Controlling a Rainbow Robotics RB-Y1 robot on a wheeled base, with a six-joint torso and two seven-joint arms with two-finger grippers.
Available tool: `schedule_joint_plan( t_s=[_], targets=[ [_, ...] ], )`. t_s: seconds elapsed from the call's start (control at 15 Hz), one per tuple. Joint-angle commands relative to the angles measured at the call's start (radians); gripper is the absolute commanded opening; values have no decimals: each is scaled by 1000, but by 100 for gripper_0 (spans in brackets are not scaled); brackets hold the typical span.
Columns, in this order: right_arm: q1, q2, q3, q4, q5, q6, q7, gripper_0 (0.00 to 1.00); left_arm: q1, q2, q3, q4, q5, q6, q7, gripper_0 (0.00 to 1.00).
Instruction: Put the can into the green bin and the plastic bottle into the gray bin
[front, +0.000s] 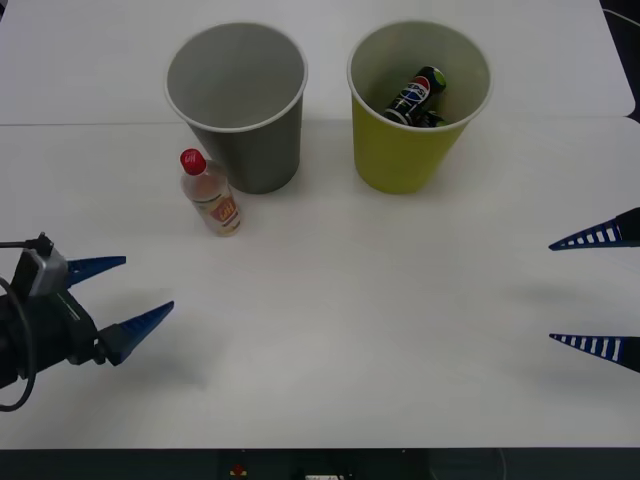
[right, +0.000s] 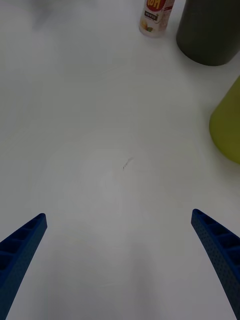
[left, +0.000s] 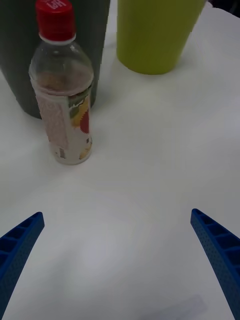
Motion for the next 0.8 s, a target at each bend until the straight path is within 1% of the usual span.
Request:
schedule_joint_plan(
  t_s=[0.07, 0.13, 0.27, 0.4, 0.6, 0.67, 0.8],
  targets=[
    [0, 0, 0, 0, 0, 0, 0, 100, -27, -12, -55, 0, 117, 85, -13, 100],
    [0, 0, 0, 0, 0, 0, 0, 100, -45, -28, -81, 0, 160, 124, -16, 100],
    [0, 0, 0, 0, 0, 0, 0, 100, -82, -63, -122, 6, 202, 195, -16, 100],
    [0, 0, 0, 0, 0, 0, 0, 100, -114, -95, -157, 14, 209, 252, -5, 100],
    [0, 0, 0, 0, 0, 0, 0, 100, -160, -137, -226, 14, 211, 382, 7, 100],
    [0, 0, 0, 0, 0, 0, 0, 100, -183, -147, -263, 14, 209, 436, 15, 100],
    [0, 0, 0, 0, 0, 0, 0, 100, -211, -175, -308, 14, 160, 511, 32, 100]
  ],
)
